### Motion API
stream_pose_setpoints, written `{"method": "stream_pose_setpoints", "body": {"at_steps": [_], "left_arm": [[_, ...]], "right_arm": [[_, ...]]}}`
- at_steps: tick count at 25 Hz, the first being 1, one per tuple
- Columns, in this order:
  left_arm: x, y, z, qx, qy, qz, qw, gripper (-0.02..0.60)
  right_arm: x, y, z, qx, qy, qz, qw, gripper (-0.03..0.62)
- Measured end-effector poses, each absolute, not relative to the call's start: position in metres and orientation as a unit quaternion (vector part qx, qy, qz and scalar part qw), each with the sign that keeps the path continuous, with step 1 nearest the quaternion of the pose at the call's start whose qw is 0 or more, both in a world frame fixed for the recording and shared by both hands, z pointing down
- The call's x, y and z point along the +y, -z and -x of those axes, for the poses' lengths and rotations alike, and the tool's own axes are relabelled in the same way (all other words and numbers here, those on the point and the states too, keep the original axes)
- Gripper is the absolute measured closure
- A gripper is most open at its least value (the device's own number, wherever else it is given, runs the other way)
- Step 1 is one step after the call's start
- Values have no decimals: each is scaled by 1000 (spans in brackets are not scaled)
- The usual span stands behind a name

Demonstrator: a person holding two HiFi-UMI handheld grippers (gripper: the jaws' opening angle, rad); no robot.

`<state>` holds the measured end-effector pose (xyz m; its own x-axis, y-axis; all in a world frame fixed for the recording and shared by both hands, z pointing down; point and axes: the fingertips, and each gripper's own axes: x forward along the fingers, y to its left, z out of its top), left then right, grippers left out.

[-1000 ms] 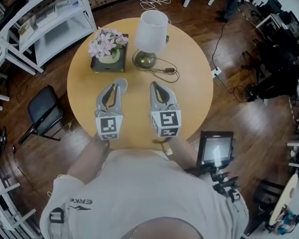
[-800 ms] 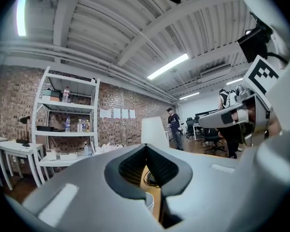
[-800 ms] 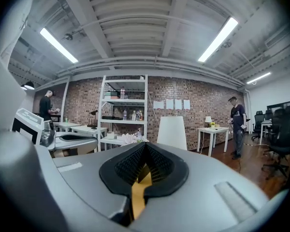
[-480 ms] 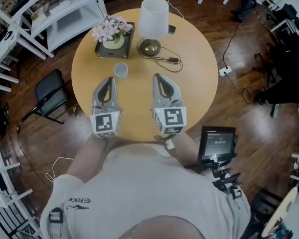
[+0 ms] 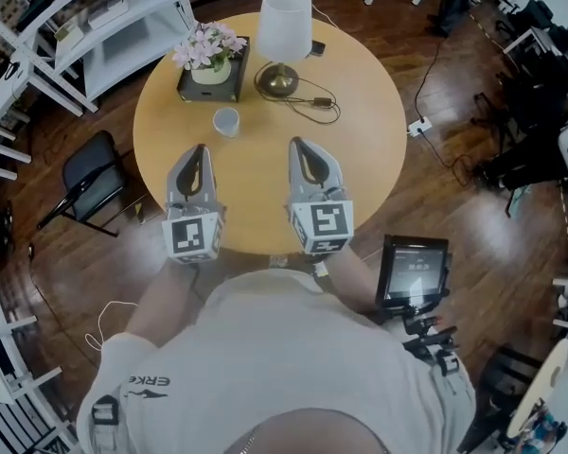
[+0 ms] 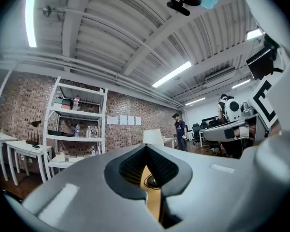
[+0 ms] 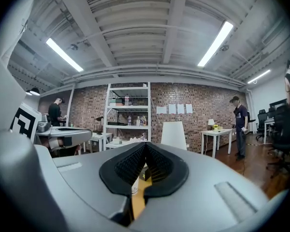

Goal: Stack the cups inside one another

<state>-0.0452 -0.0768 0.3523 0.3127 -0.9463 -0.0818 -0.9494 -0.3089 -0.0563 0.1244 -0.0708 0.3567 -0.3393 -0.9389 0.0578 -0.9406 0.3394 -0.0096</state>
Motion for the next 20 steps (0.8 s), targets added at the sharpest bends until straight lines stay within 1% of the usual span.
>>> {"method": "stream_pose_setpoints", "body": {"at_steps": [12,20], "left_arm": [[-1,-356,110,539,-38,841,28,580],[35,-365,117,506,-45,861,10,580]], "right_arm": [[30,-355,-65,-779,-11,-626,45,580],[84,-362,-56,-753,-20,-654,66,580]]}}
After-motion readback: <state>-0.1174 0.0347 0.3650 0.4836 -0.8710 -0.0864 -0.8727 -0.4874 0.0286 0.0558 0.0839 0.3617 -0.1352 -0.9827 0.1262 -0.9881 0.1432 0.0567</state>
